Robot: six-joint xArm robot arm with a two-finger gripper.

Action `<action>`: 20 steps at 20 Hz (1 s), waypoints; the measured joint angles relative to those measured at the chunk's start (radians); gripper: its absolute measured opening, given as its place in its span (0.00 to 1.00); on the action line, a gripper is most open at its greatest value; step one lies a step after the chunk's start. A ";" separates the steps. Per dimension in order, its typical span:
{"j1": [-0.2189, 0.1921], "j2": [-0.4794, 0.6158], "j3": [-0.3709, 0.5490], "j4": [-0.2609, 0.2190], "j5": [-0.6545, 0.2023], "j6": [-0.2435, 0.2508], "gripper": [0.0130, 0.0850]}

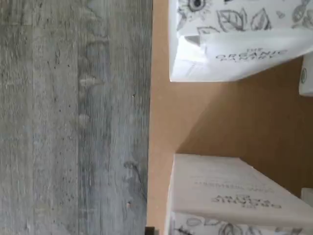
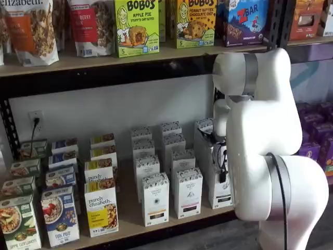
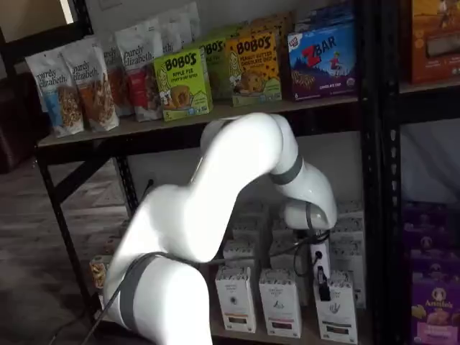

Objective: Pick up the white box with a green strip in the middle, on the bottom shelf, the sixth box from the left

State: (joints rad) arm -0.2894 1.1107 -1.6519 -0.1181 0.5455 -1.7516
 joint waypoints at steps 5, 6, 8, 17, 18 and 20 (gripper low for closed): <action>0.001 -0.013 0.013 0.009 0.007 -0.006 0.56; 0.001 -0.018 0.021 0.001 0.001 0.000 0.56; 0.002 -0.029 0.040 -0.005 -0.014 0.007 0.56; 0.010 -0.141 0.218 -0.069 -0.098 0.075 0.56; 0.012 -0.161 0.248 -0.072 -0.106 0.080 0.56; 0.015 -0.202 0.307 -0.073 -0.120 0.085 0.56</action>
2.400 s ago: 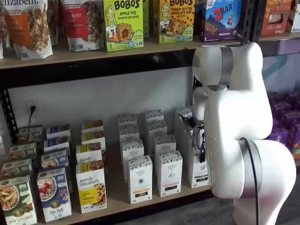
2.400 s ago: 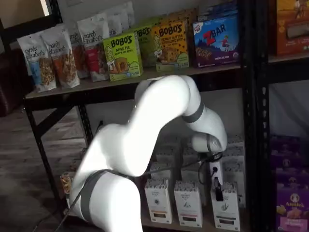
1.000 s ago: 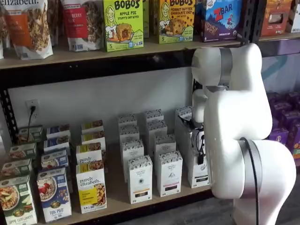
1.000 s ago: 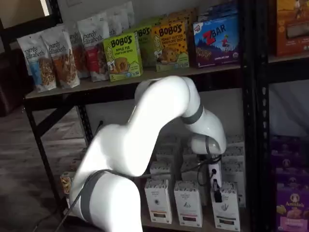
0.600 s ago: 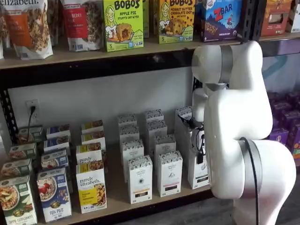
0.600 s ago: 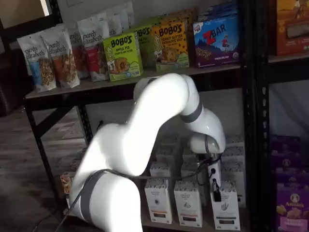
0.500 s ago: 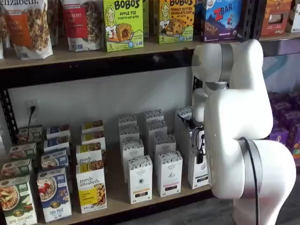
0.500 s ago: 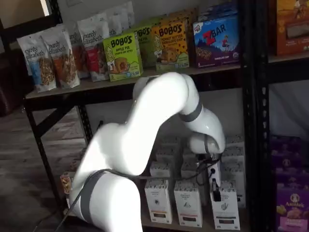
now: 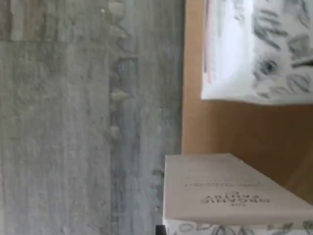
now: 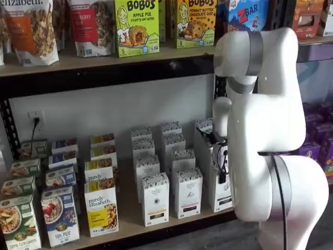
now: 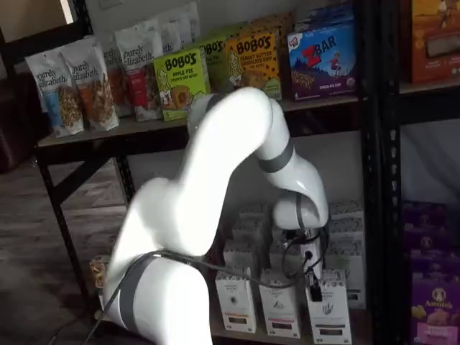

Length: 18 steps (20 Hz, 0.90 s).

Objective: Pick up the white box with a green strip in the middle, on the bottom shelf, the sixth box from the left

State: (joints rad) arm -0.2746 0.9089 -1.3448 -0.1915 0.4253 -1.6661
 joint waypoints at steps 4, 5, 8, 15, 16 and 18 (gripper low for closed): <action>0.003 -0.092 0.127 -0.064 -0.030 0.064 0.56; 0.005 -0.120 0.163 -0.068 -0.031 0.072 0.56; 0.016 -0.213 0.274 -0.088 -0.035 0.103 0.56; 0.057 -0.447 0.527 -0.177 -0.048 0.228 0.56; 0.067 -0.483 0.560 -0.170 -0.044 0.231 0.56; 0.086 -0.558 0.625 -0.141 -0.035 0.222 0.56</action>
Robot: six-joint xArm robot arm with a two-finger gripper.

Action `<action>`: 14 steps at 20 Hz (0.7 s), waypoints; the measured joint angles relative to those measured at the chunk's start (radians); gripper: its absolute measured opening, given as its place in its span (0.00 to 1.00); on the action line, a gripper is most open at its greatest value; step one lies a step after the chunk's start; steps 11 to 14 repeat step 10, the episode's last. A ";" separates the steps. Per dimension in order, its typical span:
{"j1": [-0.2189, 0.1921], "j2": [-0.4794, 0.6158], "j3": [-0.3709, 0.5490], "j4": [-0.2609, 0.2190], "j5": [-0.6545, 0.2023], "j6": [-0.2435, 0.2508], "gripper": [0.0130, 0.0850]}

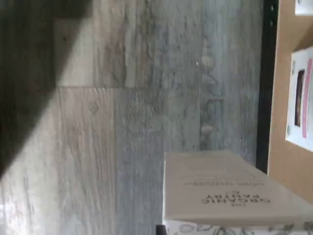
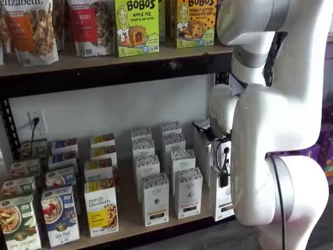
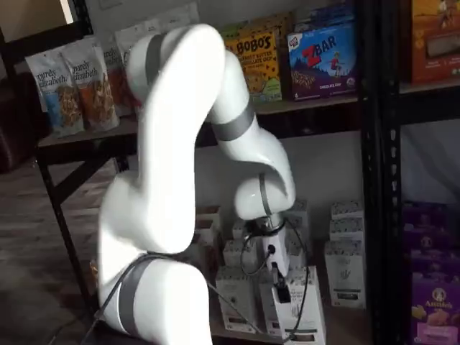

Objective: Pick up the white box with a green strip in the middle, on the bottom shelf, the sixth box from the left

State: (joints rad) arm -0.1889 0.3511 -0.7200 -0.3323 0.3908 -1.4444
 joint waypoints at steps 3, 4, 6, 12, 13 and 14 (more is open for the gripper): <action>0.022 -0.095 0.075 0.042 0.013 -0.018 0.56; 0.029 -0.125 0.097 0.052 0.020 -0.022 0.56; 0.045 -0.197 0.145 0.073 0.045 -0.027 0.56; 0.074 -0.363 0.248 0.134 0.090 -0.058 0.56; 0.074 -0.363 0.248 0.134 0.090 -0.058 0.56; 0.074 -0.363 0.248 0.134 0.090 -0.058 0.56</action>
